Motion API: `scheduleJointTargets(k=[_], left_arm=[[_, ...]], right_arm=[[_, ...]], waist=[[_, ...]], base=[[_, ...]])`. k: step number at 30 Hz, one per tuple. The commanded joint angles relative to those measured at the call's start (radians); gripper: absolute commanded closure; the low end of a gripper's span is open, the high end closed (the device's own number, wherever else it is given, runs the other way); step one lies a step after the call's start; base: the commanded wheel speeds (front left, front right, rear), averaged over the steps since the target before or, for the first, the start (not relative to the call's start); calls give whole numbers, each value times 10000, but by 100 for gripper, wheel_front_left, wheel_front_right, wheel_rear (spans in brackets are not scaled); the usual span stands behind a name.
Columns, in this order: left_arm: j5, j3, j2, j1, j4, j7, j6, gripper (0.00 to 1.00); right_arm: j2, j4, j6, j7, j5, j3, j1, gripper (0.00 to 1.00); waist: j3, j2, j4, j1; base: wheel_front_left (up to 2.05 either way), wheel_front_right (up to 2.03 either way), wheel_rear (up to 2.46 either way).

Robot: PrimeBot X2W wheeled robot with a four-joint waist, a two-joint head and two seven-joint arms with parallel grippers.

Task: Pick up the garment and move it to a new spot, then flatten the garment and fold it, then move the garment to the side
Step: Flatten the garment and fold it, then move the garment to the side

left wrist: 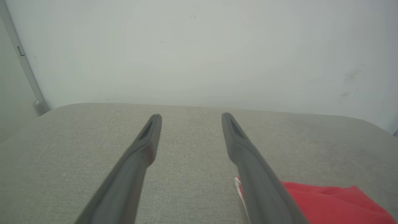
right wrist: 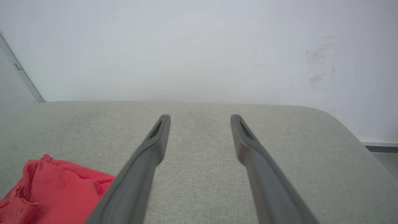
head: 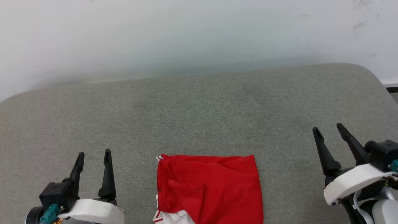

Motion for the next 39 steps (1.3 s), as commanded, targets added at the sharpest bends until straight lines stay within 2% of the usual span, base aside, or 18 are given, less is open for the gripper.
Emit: scheduleJointTargets(k=[1,8,23,25,27,34,39], left_arm=[[56,25,-47,204,50,-90,43,0],[85,121,-141,576,251,-200,40,0],[46,294,-275,562,341,-280,10,0],[125,274,-290,464,298,-280,14,0],[170,264,-332,366,260,-286,-10,0],[257,307,-660,52,276,-321,-153,0],[336,422,-821,-162,404,-336,-319,0]], right_arm=[[204,-235,-4,-40,-201,-57,270,0],[785,-883,-4,128,-352,193,876,0],[1004,-1075,-4,632,159,-130,1035,0],[1139,-929,-4,956,801,-417,1061,0],[927,-723,-4,1428,1442,-689,965,0],[-96,891,-2,4428,4038,-974,552,0],[18,1874,-2,6029,5793,-705,246,0]], waist=[[-95,0,-51,1],[-302,0,-194,1],[-218,0,-240,1],[-131,0,-143,1],[-20,0,-26,1],[444,0,538,1],[809,0,876,1]], base=[[0,0,0],[0,0,0],[0,0,0],[0,0,0],[0,0,0],[0,0,0],[0,0,0]])
